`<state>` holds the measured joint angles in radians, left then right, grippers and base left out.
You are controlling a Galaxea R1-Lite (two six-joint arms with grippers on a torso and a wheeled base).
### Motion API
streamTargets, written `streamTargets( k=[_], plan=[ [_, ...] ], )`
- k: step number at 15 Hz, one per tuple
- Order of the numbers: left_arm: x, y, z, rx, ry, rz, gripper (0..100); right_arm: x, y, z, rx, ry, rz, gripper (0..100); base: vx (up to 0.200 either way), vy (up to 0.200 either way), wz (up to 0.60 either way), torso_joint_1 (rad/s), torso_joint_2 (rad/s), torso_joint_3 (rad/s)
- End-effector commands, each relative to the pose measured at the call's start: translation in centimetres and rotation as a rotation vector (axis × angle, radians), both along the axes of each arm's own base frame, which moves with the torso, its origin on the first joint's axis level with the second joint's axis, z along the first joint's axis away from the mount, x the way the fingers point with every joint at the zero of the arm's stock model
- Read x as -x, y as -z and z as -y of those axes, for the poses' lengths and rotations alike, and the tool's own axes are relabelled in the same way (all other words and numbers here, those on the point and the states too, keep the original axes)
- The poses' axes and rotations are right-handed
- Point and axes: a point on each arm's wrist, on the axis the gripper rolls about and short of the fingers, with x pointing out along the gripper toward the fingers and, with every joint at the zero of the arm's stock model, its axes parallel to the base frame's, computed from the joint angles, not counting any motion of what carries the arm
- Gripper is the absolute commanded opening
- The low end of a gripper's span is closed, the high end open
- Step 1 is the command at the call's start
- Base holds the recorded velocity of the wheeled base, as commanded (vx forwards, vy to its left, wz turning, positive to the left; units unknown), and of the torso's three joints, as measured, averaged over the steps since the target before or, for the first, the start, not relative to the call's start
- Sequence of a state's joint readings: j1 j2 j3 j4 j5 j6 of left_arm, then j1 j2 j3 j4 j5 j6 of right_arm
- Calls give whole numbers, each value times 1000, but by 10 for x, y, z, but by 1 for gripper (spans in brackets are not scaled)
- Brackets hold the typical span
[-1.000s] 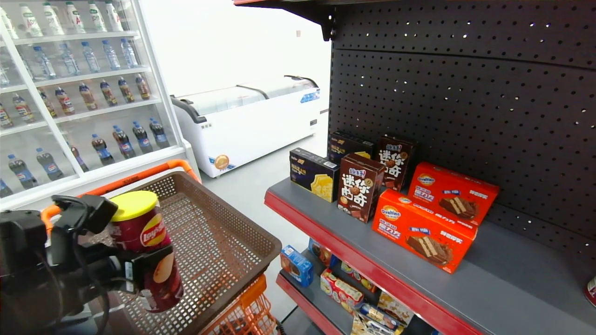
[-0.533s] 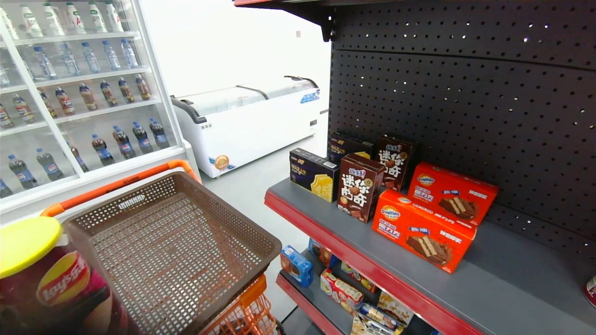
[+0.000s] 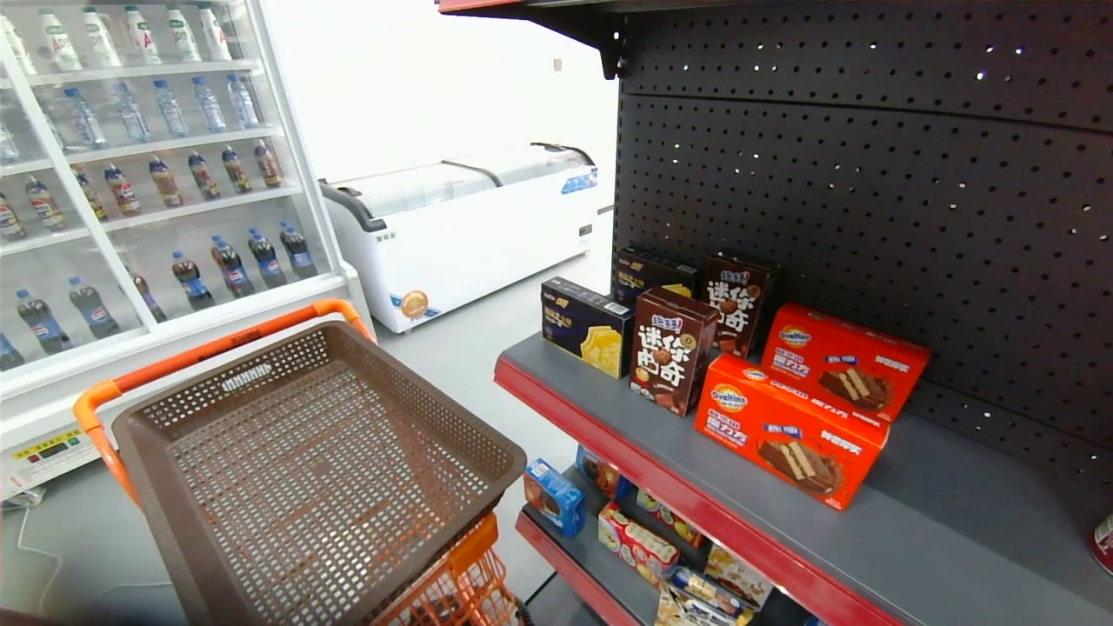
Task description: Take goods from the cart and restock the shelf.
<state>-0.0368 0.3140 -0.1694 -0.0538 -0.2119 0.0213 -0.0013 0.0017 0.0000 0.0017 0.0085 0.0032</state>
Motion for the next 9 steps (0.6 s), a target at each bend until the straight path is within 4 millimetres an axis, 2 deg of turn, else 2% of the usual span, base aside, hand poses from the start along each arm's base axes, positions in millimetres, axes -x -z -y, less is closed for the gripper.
streamTargets(
  k=[1,9],
  plan=[
    [14,4,-1,3,0,88,0,0,0,0,0,0,-1,100,0,0,0,0,0,0],
    [22,7,-1,4,3,100,0,0,0,0,0,0,-1,100,0,0,-600,-1,-2,5]
  ],
)
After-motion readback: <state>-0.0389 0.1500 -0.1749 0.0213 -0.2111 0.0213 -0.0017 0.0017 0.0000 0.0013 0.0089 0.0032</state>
